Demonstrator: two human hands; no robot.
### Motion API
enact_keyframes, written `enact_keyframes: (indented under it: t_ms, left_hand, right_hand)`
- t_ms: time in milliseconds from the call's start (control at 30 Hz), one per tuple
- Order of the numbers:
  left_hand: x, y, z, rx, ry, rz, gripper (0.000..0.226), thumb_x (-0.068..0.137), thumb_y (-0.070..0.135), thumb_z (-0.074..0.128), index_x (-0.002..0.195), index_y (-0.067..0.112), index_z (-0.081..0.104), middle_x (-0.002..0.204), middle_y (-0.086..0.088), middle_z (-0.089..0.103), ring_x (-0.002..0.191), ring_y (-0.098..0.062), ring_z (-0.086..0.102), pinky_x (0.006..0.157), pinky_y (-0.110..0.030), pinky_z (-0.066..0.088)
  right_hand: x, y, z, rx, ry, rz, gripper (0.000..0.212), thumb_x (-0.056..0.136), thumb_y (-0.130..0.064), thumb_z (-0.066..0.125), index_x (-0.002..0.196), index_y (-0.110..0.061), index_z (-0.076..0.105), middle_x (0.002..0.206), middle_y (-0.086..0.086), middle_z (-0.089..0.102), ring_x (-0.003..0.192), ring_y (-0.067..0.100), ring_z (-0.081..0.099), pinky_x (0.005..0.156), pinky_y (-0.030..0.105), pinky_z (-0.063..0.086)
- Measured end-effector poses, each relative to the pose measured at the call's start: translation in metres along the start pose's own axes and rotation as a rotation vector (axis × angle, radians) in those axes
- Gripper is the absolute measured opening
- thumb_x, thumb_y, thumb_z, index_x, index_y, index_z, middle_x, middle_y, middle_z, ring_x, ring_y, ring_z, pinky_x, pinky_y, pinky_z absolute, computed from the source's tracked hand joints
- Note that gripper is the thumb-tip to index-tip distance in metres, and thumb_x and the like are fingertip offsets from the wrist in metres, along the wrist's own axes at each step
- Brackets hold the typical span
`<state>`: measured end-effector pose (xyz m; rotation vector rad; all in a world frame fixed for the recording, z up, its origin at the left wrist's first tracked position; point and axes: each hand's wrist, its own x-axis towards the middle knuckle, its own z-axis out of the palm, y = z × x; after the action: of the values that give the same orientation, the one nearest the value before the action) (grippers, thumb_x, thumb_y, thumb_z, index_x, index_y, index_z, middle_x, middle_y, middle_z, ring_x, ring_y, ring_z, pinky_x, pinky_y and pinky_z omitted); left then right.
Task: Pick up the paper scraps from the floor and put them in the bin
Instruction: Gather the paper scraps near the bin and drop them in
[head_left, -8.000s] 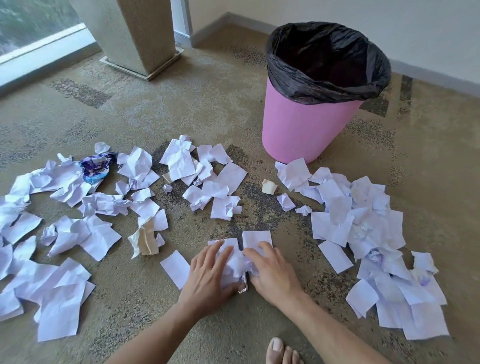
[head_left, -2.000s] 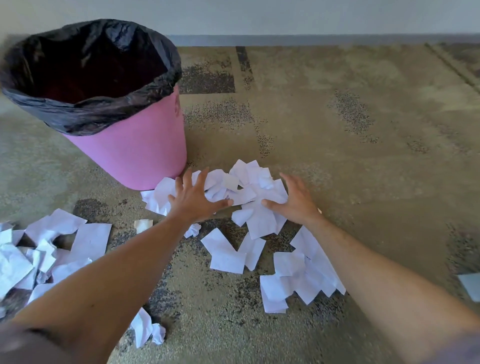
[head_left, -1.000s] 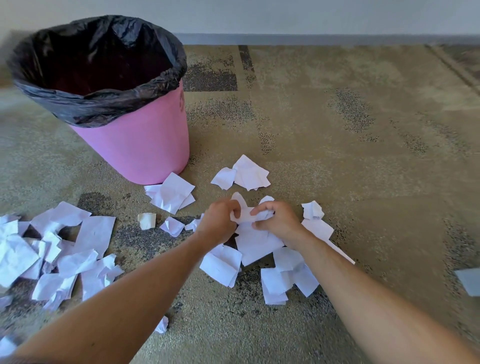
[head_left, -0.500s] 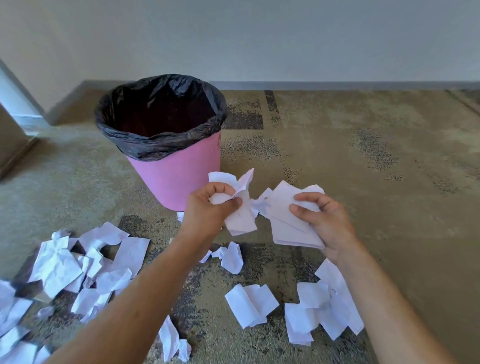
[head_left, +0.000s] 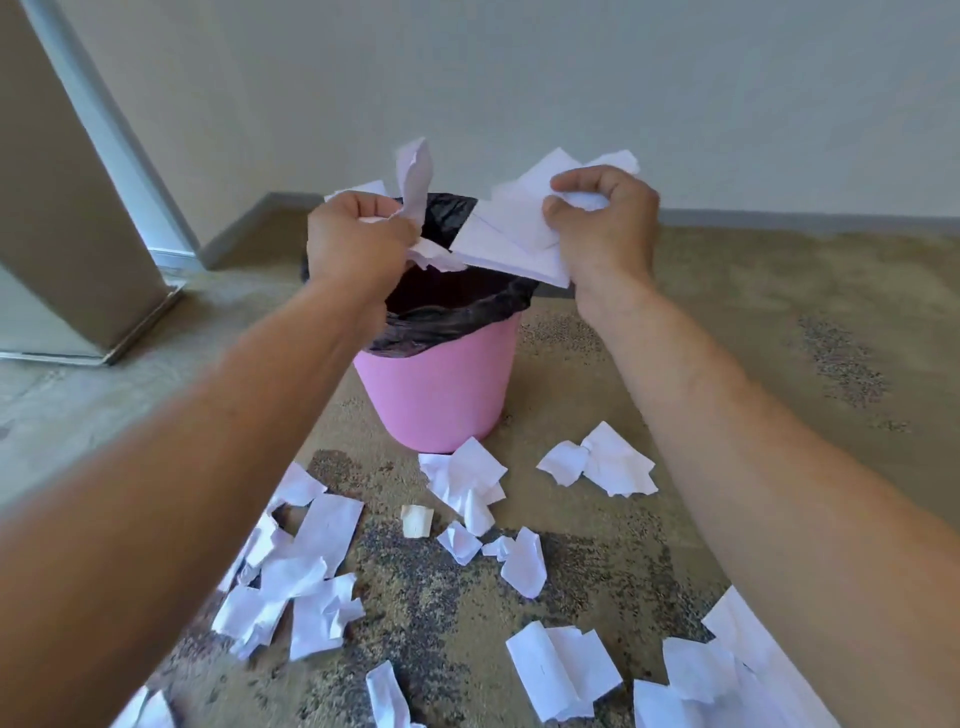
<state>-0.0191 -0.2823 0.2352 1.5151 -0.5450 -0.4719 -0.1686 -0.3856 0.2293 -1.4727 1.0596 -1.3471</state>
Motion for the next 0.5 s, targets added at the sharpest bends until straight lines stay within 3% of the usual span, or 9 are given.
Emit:
enact_keyframes:
  t_ms: [67, 133, 200, 267, 300, 367, 433, 500]
  left_hand:
    - [0.014, -0.003, 0.001, 0.025, 0.014, -0.027, 0.025, 0.073, 0.007, 0.071, 0.091, 0.017, 0.057, 0.083, -0.003, 0.062, 0.071, -0.028, 0.069, 0.07, -0.044, 0.061]
    - [0.018, -0.006, 0.003, 0.037, 0.005, -0.03, 0.039, 0.076, 0.006, 0.074, 0.107, 0.018, 0.055, 0.091, 0.003, 0.058, 0.068, -0.016, 0.067, 0.058, -0.029, 0.054]
    - [0.018, -0.009, 0.004, 0.105, -0.018, -0.003, 0.048, 0.077, 0.012, 0.077, 0.119, 0.02, 0.055, 0.096, 0.007, 0.06, 0.081, -0.011, 0.065, 0.063, -0.025, 0.051]
    - [0.014, -0.014, 0.004, 0.136, -0.025, 0.046, 0.047, 0.076, 0.018, 0.077, 0.119, 0.021, 0.057, 0.097, 0.007, 0.062, 0.091, -0.014, 0.066, 0.072, -0.031, 0.056]
    - [0.012, -0.017, 0.004, 0.144, -0.016, 0.067, 0.044, 0.076, 0.021, 0.076, 0.116, 0.021, 0.059, 0.097, 0.007, 0.062, 0.093, -0.016, 0.066, 0.074, -0.034, 0.057]
    - [0.001, -0.021, 0.007, 0.202, 0.031, 0.152, 0.036, 0.079, 0.028, 0.072, 0.113, 0.022, 0.061, 0.098, 0.011, 0.059, 0.094, -0.006, 0.062, 0.076, -0.026, 0.054]
    - [-0.017, -0.026, 0.01, 0.252, 0.089, 0.342, 0.024, 0.083, 0.032, 0.067, 0.105, 0.023, 0.062, 0.106, 0.01, 0.059, 0.1, 0.0, 0.056, 0.084, -0.021, 0.05]
    - [-0.041, -0.035, 0.013, 0.255, 0.102, 0.593, 0.015, 0.086, 0.028, 0.064, 0.099, 0.021, 0.061, 0.109, 0.008, 0.053, 0.104, -0.004, 0.055, 0.086, -0.021, 0.049]
  right_hand:
    - [0.006, 0.004, 0.022, -0.12, -0.124, -0.027, 0.021, 0.087, -0.007, 0.062, 0.096, -0.025, 0.07, 0.111, -0.005, 0.063, 0.094, 0.008, 0.06, 0.08, 0.022, 0.052]
    - [0.005, 0.007, 0.035, -0.15, -0.344, -0.053, 0.029, 0.092, -0.006, 0.054, 0.113, -0.023, 0.067, 0.122, -0.003, 0.058, 0.102, 0.008, 0.055, 0.091, 0.023, 0.049]
    - [-0.002, 0.01, 0.038, -0.163, -0.527, -0.095, 0.039, 0.094, -0.001, 0.049, 0.123, -0.022, 0.064, 0.128, -0.003, 0.056, 0.116, 0.009, 0.051, 0.102, 0.026, 0.043]
    - [-0.008, 0.013, 0.034, -0.175, -0.614, -0.127, 0.044, 0.095, 0.003, 0.047, 0.128, -0.023, 0.062, 0.137, -0.002, 0.054, 0.126, 0.009, 0.047, 0.108, 0.026, 0.039]
    - [-0.01, 0.015, 0.03, -0.172, -0.633, -0.132, 0.048, 0.094, 0.005, 0.045, 0.13, -0.023, 0.06, 0.14, -0.002, 0.053, 0.126, 0.006, 0.044, 0.108, 0.024, 0.036]
    - [-0.012, 0.019, 0.019, -0.169, -0.617, -0.143, 0.054, 0.092, 0.011, 0.042, 0.132, -0.021, 0.059, 0.141, -0.004, 0.053, 0.127, 0.003, 0.043, 0.11, 0.022, 0.034]
    - [-0.013, 0.026, 0.008, -0.156, -0.508, -0.148, 0.054, 0.092, 0.012, 0.041, 0.129, -0.021, 0.061, 0.138, -0.006, 0.055, 0.131, 0.007, 0.046, 0.11, 0.025, 0.037]
    - [-0.014, 0.037, -0.006, -0.114, -0.36, -0.147, 0.045, 0.091, 0.008, 0.045, 0.118, -0.021, 0.066, 0.125, -0.01, 0.063, 0.122, 0.006, 0.056, 0.103, 0.031, 0.048]
